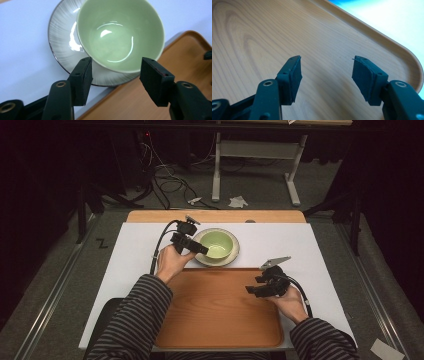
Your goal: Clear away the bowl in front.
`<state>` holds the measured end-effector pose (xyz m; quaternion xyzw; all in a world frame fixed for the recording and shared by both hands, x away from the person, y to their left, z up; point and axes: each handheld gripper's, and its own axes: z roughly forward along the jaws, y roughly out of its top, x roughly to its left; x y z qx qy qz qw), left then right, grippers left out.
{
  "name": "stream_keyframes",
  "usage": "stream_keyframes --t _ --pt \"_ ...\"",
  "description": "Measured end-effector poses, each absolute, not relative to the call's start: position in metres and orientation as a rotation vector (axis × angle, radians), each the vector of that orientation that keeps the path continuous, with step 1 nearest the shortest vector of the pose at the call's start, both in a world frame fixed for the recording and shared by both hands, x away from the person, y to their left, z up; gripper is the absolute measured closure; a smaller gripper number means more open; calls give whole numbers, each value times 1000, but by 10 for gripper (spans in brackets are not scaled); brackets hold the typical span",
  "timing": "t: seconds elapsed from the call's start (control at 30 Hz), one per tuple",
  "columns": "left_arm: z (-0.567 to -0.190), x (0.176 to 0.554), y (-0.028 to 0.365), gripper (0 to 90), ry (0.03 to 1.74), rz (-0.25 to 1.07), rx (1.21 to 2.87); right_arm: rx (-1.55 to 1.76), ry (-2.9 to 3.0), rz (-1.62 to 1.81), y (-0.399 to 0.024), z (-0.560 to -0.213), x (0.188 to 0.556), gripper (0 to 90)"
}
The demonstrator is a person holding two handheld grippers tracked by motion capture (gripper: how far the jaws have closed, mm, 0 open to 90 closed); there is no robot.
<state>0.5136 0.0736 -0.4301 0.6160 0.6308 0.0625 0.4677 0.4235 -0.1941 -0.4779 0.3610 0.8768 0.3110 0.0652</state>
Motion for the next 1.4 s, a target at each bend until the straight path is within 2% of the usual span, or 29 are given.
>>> stream_keyframes --t 0.6,0.77,0.97,1.1,1.2,1.4 --pt "-441 554 58 454 1637 232 1577 1081 2653 937 -194 -478 424 418" --pt "-448 561 55 514 1646 231 1586 1080 2655 937 -193 -478 423 418" --pt "-458 570 58 541 1687 242 1572 1075 2657 936 -194 -479 424 418" --pt "-462 576 62 581 1734 211 1543 1081 2662 936 -192 -479 423 418" --pt "-467 581 66 645 1769 185 1522 1066 2667 935 -192 -479 423 418" --pt "-471 584 64 687 1779 161 1516 1073 2667 934 -192 -479 423 418"
